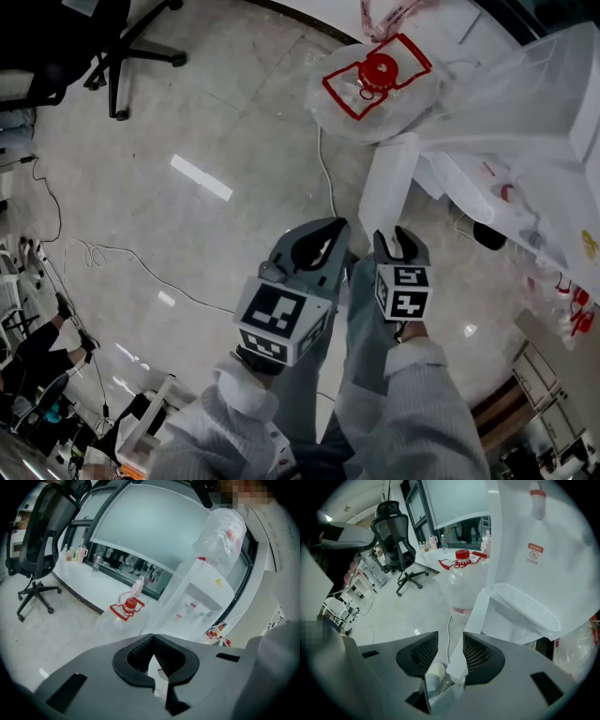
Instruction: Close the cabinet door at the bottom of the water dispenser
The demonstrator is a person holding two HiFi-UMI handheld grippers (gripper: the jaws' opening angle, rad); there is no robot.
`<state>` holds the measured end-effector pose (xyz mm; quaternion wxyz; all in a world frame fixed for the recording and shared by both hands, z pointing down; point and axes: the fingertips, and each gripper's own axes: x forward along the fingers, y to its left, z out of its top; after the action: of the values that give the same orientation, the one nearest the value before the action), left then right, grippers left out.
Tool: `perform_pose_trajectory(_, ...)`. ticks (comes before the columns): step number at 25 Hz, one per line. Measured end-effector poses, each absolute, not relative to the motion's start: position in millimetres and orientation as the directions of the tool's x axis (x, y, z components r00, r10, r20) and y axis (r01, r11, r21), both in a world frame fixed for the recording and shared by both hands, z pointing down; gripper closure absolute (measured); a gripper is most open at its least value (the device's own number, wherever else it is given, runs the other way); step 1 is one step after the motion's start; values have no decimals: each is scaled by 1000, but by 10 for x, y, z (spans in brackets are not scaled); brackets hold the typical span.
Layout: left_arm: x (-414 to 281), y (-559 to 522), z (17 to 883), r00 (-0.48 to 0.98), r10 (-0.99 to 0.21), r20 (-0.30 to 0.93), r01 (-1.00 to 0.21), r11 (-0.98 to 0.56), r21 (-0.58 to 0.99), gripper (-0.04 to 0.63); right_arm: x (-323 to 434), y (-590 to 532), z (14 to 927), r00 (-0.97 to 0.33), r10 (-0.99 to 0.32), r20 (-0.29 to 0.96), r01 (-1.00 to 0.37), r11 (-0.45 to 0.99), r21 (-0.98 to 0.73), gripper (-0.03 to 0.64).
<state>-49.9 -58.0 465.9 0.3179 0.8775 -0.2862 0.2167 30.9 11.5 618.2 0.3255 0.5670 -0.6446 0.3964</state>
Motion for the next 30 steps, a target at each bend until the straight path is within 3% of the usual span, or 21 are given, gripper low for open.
perform_pose_trajectory(9, -527, -551, 5138, 720, -314, 619, -651, -615, 446, 586, 271, 288, 6747, -72, -368, 927, -997, 44, -60, 472)
perform_pose_trajectory(17, -644, -527, 5293, 701, -297, 649, -668, -593, 450, 586, 293, 362, 6981, 46, -319, 947, -987, 129, 92, 472)
perform_pose_trajectory(30, -587, -538, 5316, 713, -270, 647, -648, -605, 462, 586, 412, 466, 7034, 115, -311, 944, -964, 196, 182, 472)
